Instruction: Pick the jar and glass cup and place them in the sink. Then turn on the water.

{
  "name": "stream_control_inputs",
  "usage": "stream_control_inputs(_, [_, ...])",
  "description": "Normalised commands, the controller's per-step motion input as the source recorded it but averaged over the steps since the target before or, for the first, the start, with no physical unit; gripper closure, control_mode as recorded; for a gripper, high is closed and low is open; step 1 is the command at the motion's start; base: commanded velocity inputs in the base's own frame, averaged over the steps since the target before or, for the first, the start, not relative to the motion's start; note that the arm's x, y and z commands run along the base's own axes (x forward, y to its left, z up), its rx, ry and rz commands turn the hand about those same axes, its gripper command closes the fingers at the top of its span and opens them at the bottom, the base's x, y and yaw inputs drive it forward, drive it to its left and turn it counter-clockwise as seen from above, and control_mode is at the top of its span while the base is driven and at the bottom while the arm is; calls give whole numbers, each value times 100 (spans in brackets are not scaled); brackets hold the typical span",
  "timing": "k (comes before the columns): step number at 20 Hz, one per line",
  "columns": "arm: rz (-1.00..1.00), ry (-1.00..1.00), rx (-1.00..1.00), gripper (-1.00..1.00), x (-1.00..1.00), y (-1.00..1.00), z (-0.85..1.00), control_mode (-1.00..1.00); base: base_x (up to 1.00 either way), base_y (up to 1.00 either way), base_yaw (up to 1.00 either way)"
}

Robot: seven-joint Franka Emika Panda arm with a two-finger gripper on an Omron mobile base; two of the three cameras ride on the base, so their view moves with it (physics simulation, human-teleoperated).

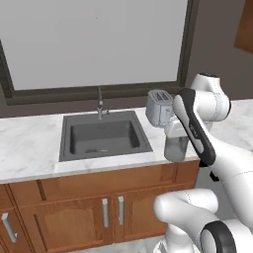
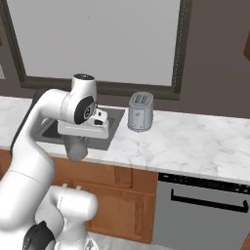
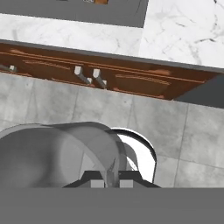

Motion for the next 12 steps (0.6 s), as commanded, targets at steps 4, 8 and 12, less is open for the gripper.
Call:
stream_control_inputs(4, [0,0,0,100,0,0,0,100,44,-16,4])
stream_control_inputs(8, [0,0,0,100,0,0,0,100,46,-28,5])
stream_control_inputs(12, [0,0,0,100,0,0,0,100,42,-28,4])
